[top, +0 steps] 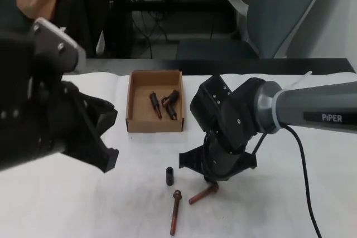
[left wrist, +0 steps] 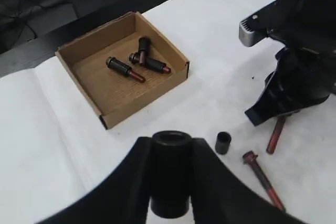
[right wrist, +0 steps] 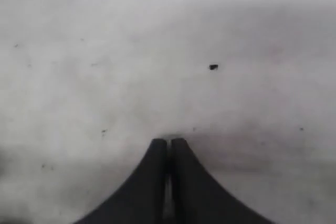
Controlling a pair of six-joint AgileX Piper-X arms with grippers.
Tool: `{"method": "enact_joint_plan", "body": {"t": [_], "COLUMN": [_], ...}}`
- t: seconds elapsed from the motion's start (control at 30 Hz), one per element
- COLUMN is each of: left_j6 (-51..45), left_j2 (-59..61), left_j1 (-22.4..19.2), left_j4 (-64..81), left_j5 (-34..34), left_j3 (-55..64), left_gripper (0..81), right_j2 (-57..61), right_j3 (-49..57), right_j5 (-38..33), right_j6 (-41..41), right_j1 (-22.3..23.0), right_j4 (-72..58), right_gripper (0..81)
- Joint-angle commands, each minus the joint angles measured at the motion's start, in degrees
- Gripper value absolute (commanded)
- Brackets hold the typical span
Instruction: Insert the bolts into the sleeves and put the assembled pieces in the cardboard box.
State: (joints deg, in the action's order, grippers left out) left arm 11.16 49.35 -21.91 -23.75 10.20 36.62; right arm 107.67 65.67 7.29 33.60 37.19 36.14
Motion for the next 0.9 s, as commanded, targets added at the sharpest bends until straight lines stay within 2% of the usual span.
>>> {"method": "enact_joint_plan", "body": {"t": [0.0, 0.1, 0.13, 0.17, 0.37, 0.63, 0.8, 0.87], "left_j6": [-2.2, -2.2, -2.2, -2.2, -2.2, -2.1, -1.7, -1.7], "left_j2": [-4.0, -7.3, -8.6, -9.7, -16.8, -22.5, -23.8, -23.9], "left_j1": [0.0, 0.0, 0.0, 0.0, 0.0, 0.0, 0.0, 0.0], "left_j4": [3.5, 3.2, 2.9, 2.5, -0.3, -4.3, -7.4, -7.2], "left_j5": [0.4, 0.4, 0.4, 0.3, 0.2, 0.2, 0.2, 0.2], "left_j3": [-0.8, -0.8, -0.8, -0.8, -0.8, -0.8, -0.8, -0.8], "left_gripper": [1.8, 1.8, 1.8, 1.8, 1.8, 1.8, 1.8, 1.8], "right_j2": [-2.6, -3.8, -3.8, -3.8, -3.8, -3.7, -3.5, -3.5], "right_j3": [-0.4, -0.4, -0.4, -0.5, -0.5, -0.5, -0.5, -0.5], "right_j5": [-3.5, -3.2, -2.4, -2.1, -1.2, 0.1, 0.6, -0.1], "right_j6": [-1.4, 5.6, 7.3, 8.7, 18.4, 29.3, 33.1, 33.7], "right_j1": [0.5, 0.5, 0.5, 0.9, 2.3, 2.6, 2.6, 2.6], "right_j4": [2.9, 5.9, 7.2, 8.3, 12.1, 10.9, 10.9, 10.9], "right_gripper": [25.9, 57.4, 63.3, 63.8, 49.6, 48.3, 23.8, 21.8]}}
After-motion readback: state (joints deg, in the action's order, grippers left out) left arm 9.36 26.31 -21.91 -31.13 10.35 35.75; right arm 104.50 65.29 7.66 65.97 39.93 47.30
